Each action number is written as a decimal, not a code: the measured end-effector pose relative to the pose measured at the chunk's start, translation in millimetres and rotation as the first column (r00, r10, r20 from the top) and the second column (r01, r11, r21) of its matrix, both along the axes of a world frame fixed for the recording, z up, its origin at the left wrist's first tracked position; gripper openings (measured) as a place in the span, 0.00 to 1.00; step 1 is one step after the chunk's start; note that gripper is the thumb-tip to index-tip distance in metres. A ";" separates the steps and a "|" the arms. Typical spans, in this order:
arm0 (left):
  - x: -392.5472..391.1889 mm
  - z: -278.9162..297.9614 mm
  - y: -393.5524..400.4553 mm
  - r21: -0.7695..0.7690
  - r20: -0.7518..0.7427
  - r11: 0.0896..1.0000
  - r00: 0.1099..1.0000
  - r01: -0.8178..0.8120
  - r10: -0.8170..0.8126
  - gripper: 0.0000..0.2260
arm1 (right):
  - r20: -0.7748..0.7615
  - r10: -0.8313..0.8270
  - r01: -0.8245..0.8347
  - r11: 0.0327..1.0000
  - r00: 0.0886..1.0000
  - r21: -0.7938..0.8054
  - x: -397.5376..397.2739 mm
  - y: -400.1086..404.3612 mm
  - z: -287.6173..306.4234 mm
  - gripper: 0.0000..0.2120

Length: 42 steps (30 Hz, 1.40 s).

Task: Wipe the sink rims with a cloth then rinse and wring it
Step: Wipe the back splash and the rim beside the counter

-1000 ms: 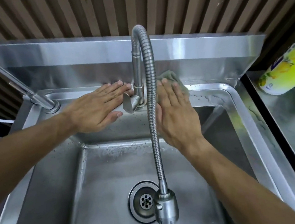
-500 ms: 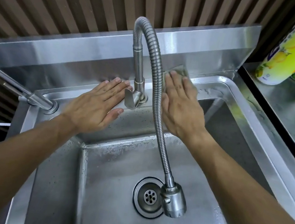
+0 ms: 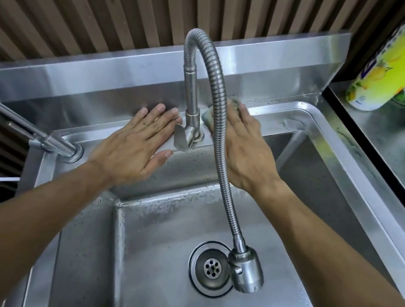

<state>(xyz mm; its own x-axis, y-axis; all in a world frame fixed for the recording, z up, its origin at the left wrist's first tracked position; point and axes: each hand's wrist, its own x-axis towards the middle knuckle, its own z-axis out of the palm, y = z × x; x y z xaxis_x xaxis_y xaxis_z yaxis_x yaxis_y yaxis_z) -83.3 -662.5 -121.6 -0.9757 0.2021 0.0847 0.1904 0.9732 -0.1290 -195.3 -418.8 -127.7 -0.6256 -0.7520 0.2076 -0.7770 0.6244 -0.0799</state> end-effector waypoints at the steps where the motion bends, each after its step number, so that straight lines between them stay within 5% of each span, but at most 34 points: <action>1: -0.4 0.2 -0.8 0.010 0.013 1.000 1.000 0.010 -0.010 0.31 | -0.001 -0.097 0.097 0.995 0.995 0.013 -0.6 0.6 -3.3 0.31; 4: -0.4 0.1 -1.7 0.050 0.044 0.999 0.999 0.014 -0.016 0.30 | 0.080 -0.250 0.254 0.966 0.965 -0.047 8.4 -12.8 -1.7 0.31; 9: -0.4 -0.6 -1.8 0.096 0.064 0.995 0.998 0.007 -0.013 0.30 | 0.062 -0.026 0.027 1.000 0.998 -0.012 3.0 -7.2 1.1 0.27; 14: -0.5 -2.0 -2.5 0.100 0.063 0.995 0.998 0.017 -0.023 0.30 | 0.099 -0.337 0.343 0.938 0.936 -0.055 10.2 -22.4 3.6 0.31; 20: -0.2 -1.6 -2.5 0.106 0.063 0.994 0.998 0.019 -0.026 0.30 | 0.094 -0.063 0.071 0.994 0.994 -0.083 5.4 -9.5 7.2 0.24; 22: 0.2 -1.5 -1.9 0.103 0.071 0.994 0.997 0.020 -0.027 0.30 | 0.024 -0.206 0.206 0.978 0.978 -0.011 -7.5 7.4 7.4 0.27; 27: -0.4 -2.2 -3.4 0.103 0.054 0.994 0.998 0.025 -0.031 0.30 | 0.197 -0.586 0.600 0.800 0.786 -0.014 -18.3 -2.2 12.5 0.30; 34: 0.0 -4.0 -4.1 0.120 0.036 0.992 0.999 0.029 -0.033 0.27 | 0.219 -0.225 0.252 0.962 0.949 -0.101 9.8 -9.5 10.7 0.28; 39: 0.3 -2.5 -4.4 0.116 0.076 0.993 0.997 0.010 -0.019 0.27 | 0.202 -0.590 0.608 0.793 0.781 -0.033 -13.7 -11.1 9.7 0.31; 42: 0.1 -2.2 -4.5 0.108 0.038 0.993 0.998 0.036 -0.040 0.27 | 0.209 -0.660 0.678 0.734 0.722 -0.025 -24.1 -18.1 13.0 0.33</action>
